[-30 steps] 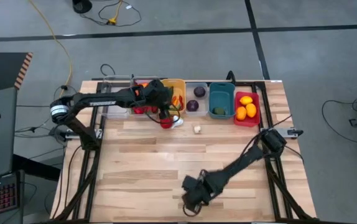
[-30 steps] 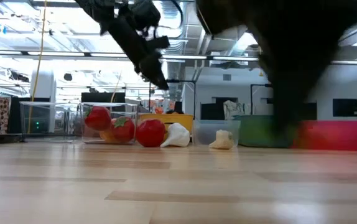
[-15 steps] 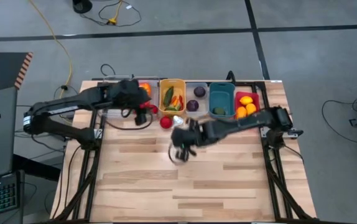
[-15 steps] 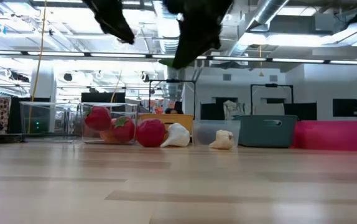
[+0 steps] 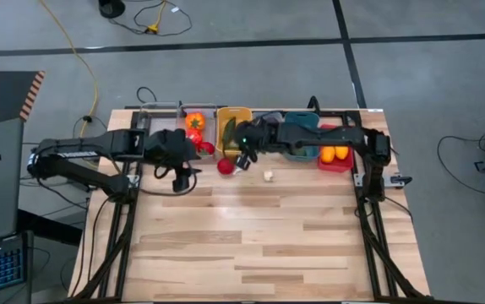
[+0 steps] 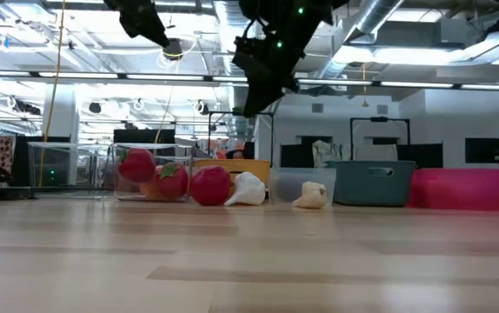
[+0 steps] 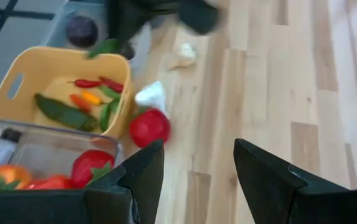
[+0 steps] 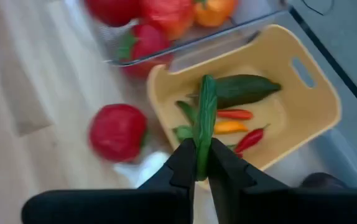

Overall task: Sort produce into baskets
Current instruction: Put the green chili pepper into the yellow bin, then put the garlic into the left transparent bin

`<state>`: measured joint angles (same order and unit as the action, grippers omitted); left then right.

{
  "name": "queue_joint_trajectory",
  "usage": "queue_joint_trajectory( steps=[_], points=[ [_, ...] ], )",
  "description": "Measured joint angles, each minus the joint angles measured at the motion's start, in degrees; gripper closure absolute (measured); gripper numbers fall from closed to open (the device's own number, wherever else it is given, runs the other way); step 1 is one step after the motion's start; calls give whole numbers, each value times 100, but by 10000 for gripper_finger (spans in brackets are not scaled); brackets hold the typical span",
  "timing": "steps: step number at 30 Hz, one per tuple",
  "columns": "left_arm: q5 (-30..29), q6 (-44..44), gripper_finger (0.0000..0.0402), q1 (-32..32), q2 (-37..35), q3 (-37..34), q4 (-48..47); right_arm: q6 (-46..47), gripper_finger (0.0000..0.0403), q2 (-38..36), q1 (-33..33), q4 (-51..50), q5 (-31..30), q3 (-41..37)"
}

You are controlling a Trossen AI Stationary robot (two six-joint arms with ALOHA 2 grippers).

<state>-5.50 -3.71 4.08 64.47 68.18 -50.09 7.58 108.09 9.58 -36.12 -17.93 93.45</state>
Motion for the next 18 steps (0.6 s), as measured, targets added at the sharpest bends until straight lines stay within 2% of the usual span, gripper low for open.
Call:
queue_joint_trajectory(
  steps=[6,13,18],
  points=[
    [-323,-143,219,-446,0,0,11,-167,299,4,396,184,449,0],
    [-601,-277,219,-818,0,0,25,-163,230,4,646,325,459,0],
    [-697,-311,219,-1043,87,-71,120,121,209,-49,648,-19,628,0]
  ],
)
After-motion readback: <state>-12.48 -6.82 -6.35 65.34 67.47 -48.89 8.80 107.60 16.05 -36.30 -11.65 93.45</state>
